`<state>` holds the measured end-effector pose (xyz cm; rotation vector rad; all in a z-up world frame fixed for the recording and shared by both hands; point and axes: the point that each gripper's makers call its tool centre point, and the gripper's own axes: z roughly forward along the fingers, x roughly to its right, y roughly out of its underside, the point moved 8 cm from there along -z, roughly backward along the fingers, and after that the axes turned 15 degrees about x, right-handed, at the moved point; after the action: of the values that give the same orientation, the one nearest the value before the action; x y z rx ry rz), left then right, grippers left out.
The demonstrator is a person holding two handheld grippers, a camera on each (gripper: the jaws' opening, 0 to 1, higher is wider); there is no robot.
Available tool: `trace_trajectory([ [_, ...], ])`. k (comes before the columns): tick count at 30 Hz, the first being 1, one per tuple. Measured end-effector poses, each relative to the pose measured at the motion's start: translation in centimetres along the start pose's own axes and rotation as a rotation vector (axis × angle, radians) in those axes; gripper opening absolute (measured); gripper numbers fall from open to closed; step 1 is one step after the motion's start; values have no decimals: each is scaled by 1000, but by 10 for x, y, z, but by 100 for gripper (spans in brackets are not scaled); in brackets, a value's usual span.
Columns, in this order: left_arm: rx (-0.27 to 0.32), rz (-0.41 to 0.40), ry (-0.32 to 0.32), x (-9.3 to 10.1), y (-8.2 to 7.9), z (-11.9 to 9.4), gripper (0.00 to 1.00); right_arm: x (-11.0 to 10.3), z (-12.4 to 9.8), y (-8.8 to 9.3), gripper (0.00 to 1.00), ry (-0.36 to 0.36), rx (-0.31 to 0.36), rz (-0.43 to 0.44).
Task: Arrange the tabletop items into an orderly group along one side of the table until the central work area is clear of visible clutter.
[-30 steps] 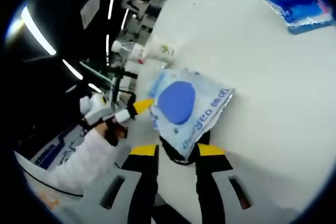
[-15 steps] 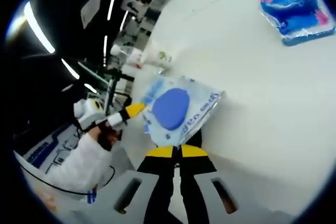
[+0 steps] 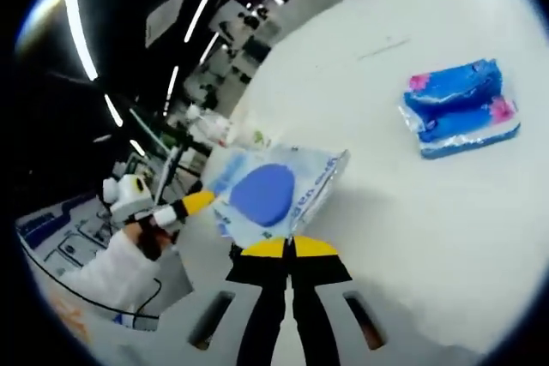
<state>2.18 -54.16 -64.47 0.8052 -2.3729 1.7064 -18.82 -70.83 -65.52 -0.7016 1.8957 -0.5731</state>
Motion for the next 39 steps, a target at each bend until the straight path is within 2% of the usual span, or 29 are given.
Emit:
trace_trajectory([
  [6, 6, 22, 30, 9, -10, 21, 0, 9, 5, -22, 0, 45, 43, -100],
  [12, -2, 48, 45, 9, -14, 37, 0, 14, 12, -31, 0, 80, 59, -195],
  [20, -5, 34, 33, 0, -14, 52, 0, 22, 31, -46, 0, 113, 73, -232],
  [22, -7, 26, 34, -3, -12, 57, 0, 29, 38, -47, 0, 134, 78, -270],
  [24, -8, 16, 31, -6, -10, 62, 0, 34, 44, -46, 0, 156, 60, -266],
  [28, -8, 2, 0, -12, -6, 73, 0, 35, 54, -47, 0, 169, 60, -307],
  [32, -7, -57, -24, -21, -3, 83, 0, 43, 65, -48, 0, 191, 47, -299],
  [39, -22, -44, -54, -26, 6, 93, 0, 55, 75, -43, 0, 213, 27, -292],
])
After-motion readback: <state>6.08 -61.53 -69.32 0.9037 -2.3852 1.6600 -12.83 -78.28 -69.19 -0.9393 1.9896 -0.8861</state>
